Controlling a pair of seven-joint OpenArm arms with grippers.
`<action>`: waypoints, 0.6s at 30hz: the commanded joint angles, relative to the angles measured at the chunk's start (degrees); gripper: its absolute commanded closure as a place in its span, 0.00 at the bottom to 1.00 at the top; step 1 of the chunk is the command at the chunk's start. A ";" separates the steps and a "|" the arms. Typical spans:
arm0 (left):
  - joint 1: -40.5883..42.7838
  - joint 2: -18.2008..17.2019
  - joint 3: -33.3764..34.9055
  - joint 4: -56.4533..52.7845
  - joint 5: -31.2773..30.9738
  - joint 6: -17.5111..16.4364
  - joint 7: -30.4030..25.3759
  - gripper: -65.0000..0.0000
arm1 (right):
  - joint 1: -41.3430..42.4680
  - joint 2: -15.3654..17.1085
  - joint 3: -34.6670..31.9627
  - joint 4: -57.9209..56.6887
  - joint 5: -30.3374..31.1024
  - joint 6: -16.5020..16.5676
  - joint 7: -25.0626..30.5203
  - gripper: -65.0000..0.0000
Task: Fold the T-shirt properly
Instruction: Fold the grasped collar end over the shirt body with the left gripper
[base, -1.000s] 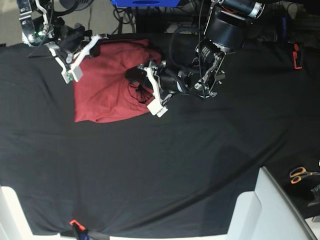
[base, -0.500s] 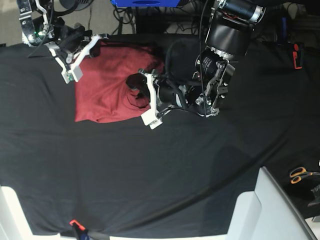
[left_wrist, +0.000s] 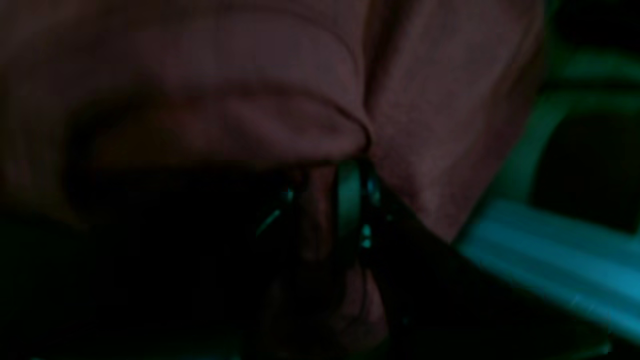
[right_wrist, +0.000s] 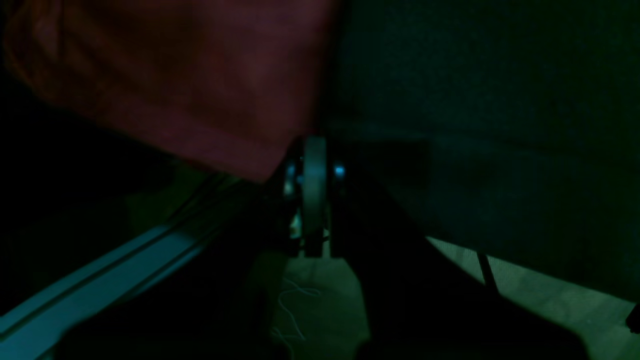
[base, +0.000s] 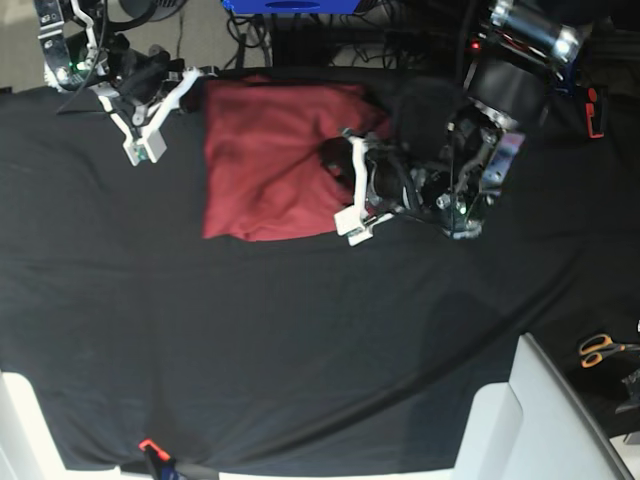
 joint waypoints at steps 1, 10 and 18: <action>-2.44 -0.82 1.92 0.86 -0.40 -0.54 -0.41 1.00 | 0.06 0.33 0.37 0.80 0.56 0.36 0.63 0.99; -13.35 -1.69 21.44 0.86 12.18 -0.54 -0.15 1.00 | 0.32 0.24 0.37 0.88 0.56 0.36 0.72 0.99; -15.81 1.82 34.80 1.38 30.11 -0.54 -0.15 1.00 | 2.17 0.24 0.46 0.88 0.56 0.28 0.72 0.99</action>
